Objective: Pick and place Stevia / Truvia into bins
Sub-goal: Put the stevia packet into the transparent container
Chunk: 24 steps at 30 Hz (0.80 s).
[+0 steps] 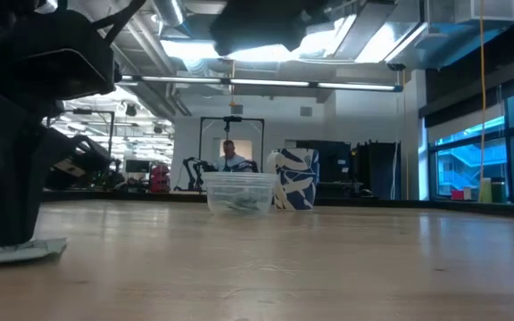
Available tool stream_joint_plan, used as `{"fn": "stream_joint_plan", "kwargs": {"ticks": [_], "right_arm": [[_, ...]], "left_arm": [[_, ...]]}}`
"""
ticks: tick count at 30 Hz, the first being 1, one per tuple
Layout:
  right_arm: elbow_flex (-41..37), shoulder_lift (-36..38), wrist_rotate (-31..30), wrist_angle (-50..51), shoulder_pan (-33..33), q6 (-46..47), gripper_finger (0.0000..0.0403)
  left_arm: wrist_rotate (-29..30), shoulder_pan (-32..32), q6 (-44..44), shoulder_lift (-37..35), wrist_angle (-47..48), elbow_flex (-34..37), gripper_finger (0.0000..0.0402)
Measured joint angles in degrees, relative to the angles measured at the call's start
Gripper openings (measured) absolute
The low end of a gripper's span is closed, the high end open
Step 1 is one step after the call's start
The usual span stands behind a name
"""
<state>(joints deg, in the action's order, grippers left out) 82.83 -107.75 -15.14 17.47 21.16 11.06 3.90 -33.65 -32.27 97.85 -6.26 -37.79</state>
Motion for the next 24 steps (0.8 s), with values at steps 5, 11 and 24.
{"fn": "stream_joint_plan", "kwargs": {"ticks": [5,11,24], "right_arm": [[-1.0,-1.6,0.2,-0.4,1.6,-3.9,0.0136],[-5.1,-4.8,0.2,-6.9,3.3,-7.5,0.0136],[-5.4,-14.1,0.4,-19.6,5.1,-27.2,0.0135]], "left_arm": [[0.4,1.0,-1.0,0.3,-0.3,0.1,0.0018],[0.4,3.5,-3.0,0.4,-0.5,0.1,0.0010],[1.5,8.9,-7.0,0.7,-3.7,0.3,0.0005]]}}
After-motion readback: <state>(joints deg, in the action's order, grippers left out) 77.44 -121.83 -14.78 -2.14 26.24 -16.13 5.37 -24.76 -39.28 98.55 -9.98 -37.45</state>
